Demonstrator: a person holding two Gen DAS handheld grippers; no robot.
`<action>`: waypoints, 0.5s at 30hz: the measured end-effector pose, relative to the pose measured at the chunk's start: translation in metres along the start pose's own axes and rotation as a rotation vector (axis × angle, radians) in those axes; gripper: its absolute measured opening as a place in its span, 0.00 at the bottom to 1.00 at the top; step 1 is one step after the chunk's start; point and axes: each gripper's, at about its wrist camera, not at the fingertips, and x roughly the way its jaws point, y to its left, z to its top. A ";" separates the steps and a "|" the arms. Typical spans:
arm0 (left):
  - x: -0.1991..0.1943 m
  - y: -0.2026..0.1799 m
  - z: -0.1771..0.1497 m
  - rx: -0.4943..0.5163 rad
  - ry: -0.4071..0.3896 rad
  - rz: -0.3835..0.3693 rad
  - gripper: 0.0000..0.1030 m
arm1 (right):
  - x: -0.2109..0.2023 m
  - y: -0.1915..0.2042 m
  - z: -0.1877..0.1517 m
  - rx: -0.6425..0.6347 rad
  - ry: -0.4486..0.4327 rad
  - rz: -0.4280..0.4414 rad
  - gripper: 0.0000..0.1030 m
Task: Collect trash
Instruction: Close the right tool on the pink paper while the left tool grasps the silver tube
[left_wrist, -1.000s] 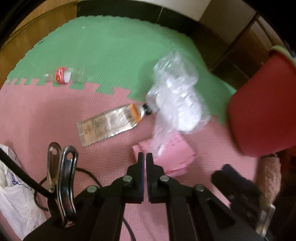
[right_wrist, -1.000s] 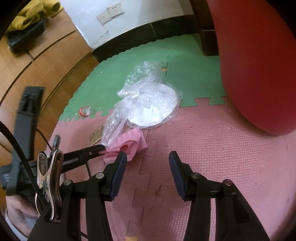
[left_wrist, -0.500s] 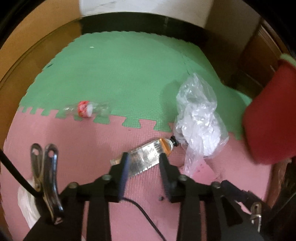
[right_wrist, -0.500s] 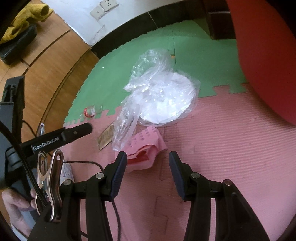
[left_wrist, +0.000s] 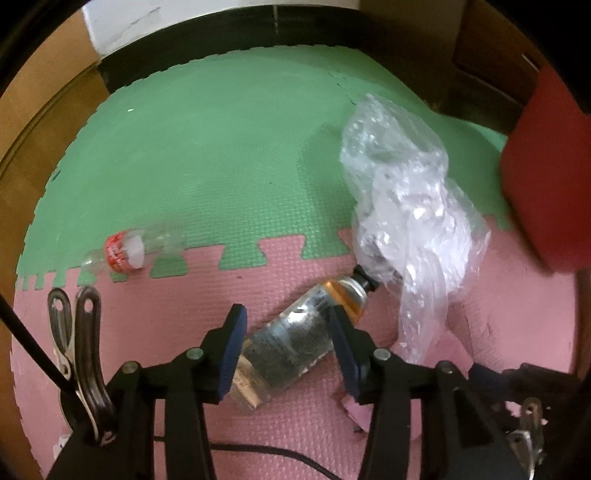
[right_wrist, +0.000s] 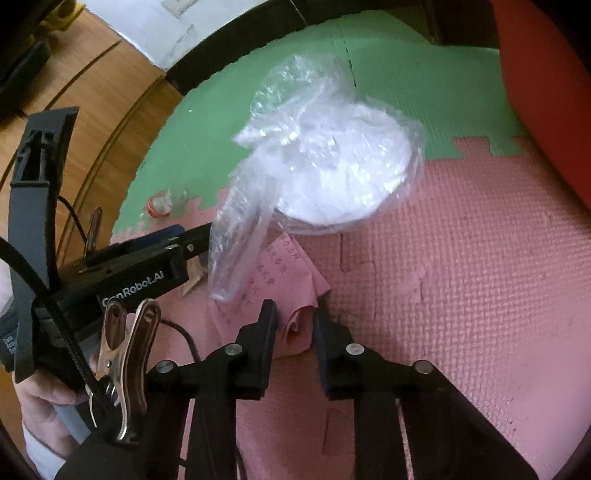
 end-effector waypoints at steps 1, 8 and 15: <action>0.001 -0.002 0.000 0.006 -0.004 -0.003 0.51 | -0.002 0.000 -0.001 -0.006 -0.004 -0.006 0.14; 0.008 -0.016 -0.003 0.033 0.074 -0.150 0.56 | -0.037 -0.016 -0.007 -0.072 -0.010 -0.050 0.13; 0.005 -0.037 -0.012 0.051 0.120 -0.276 0.56 | -0.077 -0.052 -0.022 -0.112 0.000 -0.104 0.13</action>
